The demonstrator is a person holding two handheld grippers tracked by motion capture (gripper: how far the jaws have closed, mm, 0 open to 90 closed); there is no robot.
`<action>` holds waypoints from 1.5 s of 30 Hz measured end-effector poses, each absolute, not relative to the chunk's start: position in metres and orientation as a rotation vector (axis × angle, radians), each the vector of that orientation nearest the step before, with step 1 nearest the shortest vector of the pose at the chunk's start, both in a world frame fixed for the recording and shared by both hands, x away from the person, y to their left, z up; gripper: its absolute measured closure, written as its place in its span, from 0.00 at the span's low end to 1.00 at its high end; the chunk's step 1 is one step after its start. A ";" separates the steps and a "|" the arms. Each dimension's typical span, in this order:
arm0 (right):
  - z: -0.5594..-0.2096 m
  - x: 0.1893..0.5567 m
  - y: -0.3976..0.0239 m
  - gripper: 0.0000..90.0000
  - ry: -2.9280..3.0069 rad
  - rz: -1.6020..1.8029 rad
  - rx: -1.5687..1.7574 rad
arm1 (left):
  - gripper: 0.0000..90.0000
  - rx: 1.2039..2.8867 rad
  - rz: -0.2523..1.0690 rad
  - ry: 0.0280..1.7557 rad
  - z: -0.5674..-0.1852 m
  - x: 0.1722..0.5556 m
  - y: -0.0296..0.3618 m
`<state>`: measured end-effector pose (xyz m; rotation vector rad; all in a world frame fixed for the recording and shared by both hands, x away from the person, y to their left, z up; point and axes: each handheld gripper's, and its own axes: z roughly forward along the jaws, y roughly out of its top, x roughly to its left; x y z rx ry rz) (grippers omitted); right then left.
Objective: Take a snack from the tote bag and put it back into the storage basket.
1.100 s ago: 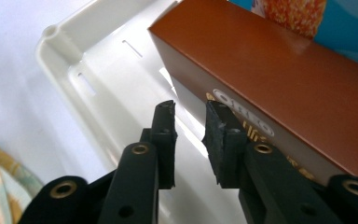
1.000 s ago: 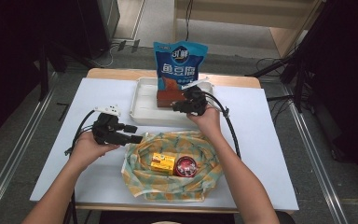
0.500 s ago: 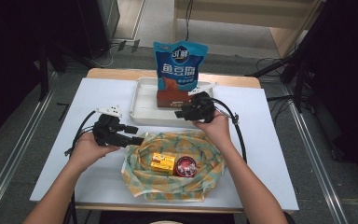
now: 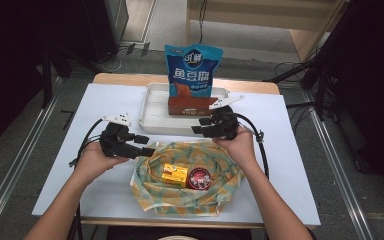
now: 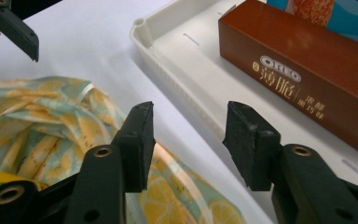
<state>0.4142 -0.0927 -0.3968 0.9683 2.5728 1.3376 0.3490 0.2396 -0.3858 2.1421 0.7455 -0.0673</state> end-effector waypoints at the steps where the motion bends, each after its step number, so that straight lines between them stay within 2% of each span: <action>1: -0.397 0.412 -0.094 0.58 2.570 1.337 0.970 | 0.43 2.143 -0.070 0.742 -0.385 0.349 0.239; 21: -0.404 0.387 -0.112 0.53 2.586 1.315 0.987 | 0.44 2.160 -0.081 0.658 -0.373 0.338 0.226; 45: -0.410 0.387 -0.117 0.53 2.584 1.317 1.010 | 0.44 2.232 -0.144 0.460 -0.375 0.320 0.185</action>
